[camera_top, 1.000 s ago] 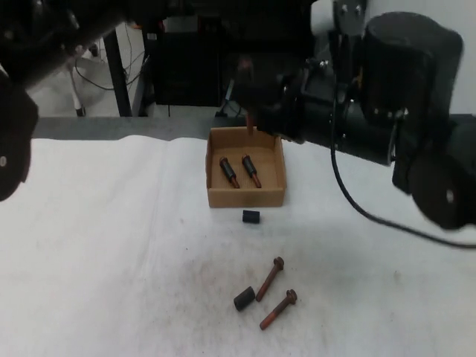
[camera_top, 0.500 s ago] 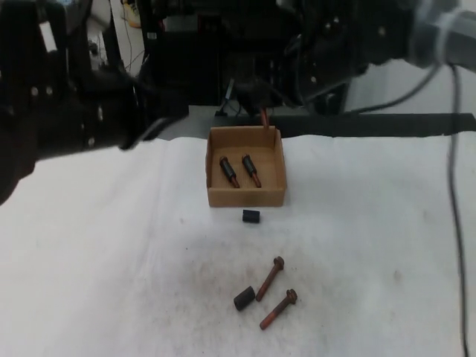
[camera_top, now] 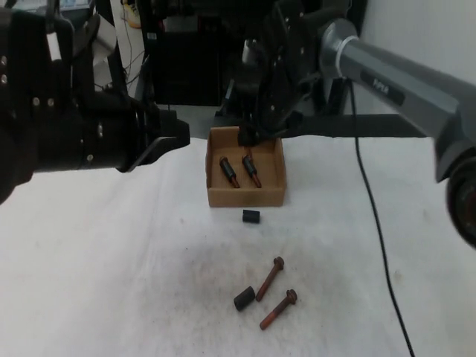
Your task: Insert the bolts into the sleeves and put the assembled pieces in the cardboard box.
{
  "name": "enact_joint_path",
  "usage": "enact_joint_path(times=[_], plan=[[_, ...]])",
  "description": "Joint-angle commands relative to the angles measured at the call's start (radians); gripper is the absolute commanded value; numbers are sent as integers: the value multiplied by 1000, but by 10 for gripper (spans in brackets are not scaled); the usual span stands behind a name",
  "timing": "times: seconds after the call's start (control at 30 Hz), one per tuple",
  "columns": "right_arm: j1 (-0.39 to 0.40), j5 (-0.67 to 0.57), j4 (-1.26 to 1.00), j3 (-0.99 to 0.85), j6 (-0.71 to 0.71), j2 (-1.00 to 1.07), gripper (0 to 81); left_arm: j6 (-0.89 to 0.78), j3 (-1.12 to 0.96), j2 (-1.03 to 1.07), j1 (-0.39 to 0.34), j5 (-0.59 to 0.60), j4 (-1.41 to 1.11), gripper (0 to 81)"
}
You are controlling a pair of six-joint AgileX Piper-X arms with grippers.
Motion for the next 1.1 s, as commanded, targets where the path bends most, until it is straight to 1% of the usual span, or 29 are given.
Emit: enact_joint_path(times=[0.0, 0.1, 0.17, 0.23, 0.33, 0.4, 0.47, 0.5, 0.6, 0.67, 0.73, 0.83, 0.93, 1.07], plan=[[-5, 21, 0, -40, -9, 21, 8, -9, -8, -11, 2, 11, 16, 3], [-5, 37, -28, -40, -9, 32, 4, -6, -8, -11, 2, 26, 43, 3], [-5, 40, -54, -40, -14, 31, 37, -4, -8, -11, 2, 29, 43, 3], [-9, 40, -76, -46, -24, 31, 132, -2, -8, -11, 2, 32, 40, 3], [-15, 40, -76, -66, -24, 31, 328, -2, -8, -11, 2, 32, 40, 3], [-23, 40, -67, -81, -24, 31, 395, -2, -8, -11, 2, 32, 40, 3], [-29, 40, -36, -101, -24, 29, 375, -2, -8, -11, 2, 32, 40, 3], [-35, 40, -19, -109, -24, 26, 337, -2, -8, -11, 2, 32, 40, 3], [-48, 40, 33, -128, -24, 11, 158, -2, -8, -11, 2, 36, 40, 3], [-58, 36, 93, -133, -24, -10, 4, 0, -8, -11, 2, 35, 37, 3], [-64, 12, 172, -132, -52, -36, 3, 28, -8, -11, -1, 41, 35, 3], [-71, 3, 305, -132, -153, -86, 4, 118, -8, -11, -25, 48, 35, 3], [-71, 3, 412, -131, -219, -147, 4, 188, -8, -4, -70, 48, 35, 3], [-71, 3, 503, -92, -227, -233, 4, 181, -8, 51, -148, 54, 39, 3]])
